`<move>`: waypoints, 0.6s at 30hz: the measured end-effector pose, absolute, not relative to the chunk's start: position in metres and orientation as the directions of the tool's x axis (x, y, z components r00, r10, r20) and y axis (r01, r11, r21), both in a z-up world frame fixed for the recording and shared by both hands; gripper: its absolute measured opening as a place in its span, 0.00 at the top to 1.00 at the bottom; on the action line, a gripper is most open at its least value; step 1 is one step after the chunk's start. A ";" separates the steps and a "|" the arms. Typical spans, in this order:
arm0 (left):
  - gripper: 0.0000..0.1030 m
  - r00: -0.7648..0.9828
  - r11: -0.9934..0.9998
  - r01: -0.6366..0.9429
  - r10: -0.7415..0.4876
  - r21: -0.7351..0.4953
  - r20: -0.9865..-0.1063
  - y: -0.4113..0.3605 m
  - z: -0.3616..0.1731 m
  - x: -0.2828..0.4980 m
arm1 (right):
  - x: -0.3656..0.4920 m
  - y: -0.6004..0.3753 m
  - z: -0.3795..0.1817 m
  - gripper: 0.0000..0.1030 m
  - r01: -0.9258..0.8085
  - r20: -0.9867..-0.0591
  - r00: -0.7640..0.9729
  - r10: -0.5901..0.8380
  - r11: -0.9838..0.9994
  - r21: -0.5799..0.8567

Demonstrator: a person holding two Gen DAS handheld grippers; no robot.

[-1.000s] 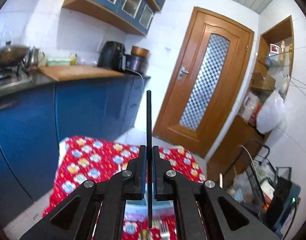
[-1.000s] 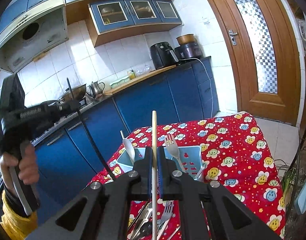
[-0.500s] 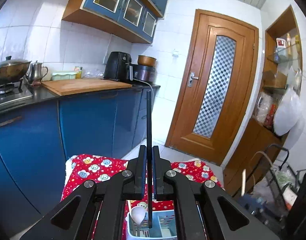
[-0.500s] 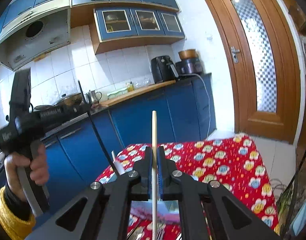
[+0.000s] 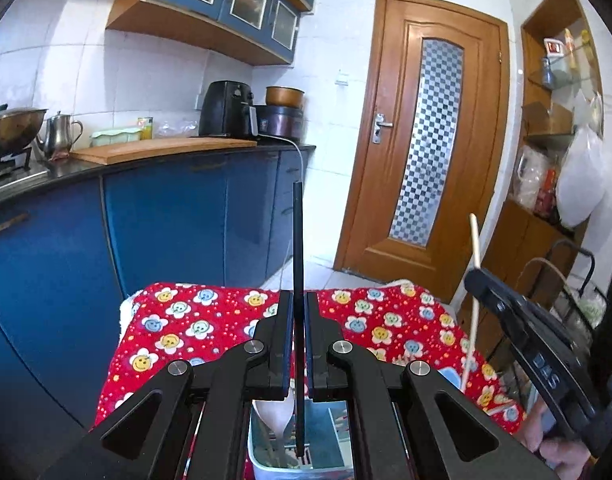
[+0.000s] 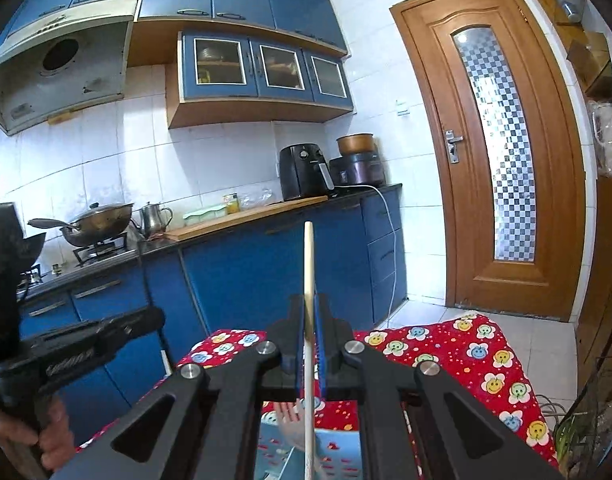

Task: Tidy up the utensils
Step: 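Lower both chopsticks into the caddy and open both tools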

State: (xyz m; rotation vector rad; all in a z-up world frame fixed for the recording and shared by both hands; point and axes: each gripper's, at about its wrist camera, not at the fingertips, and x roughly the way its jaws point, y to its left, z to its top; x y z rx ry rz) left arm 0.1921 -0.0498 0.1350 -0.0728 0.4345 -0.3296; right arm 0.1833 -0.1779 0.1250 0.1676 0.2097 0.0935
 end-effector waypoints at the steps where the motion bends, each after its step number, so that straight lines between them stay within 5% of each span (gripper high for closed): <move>1: 0.95 0.853 0.944 0.299 -0.329 -0.139 -0.404 -0.050 0.133 0.193 | 0.186 -0.177 0.122 0.94 -0.069 -0.196 0.975 0.101 0.984 0.166; 12: 0.95 0.808 0.935 0.328 -0.352 -0.136 -0.473 -0.055 0.106 0.192 | 0.195 -0.171 0.099 0.93 -0.116 -0.312 0.936 0.162 0.980 0.162; 15: 0.92 0.796 0.931 0.339 -0.360 -0.135 -0.486 -0.056 0.103 0.188 | 0.188 -0.168 0.098 0.77 -0.129 -0.330 0.928 0.173 0.980 0.153; 18: 0.81 0.787 0.928 0.349 -0.366 -0.131 -0.496 -0.057 0.104 0.183 | 0.178 -0.168 0.103 0.75 -0.139 -0.322 0.928 0.185 0.977 0.160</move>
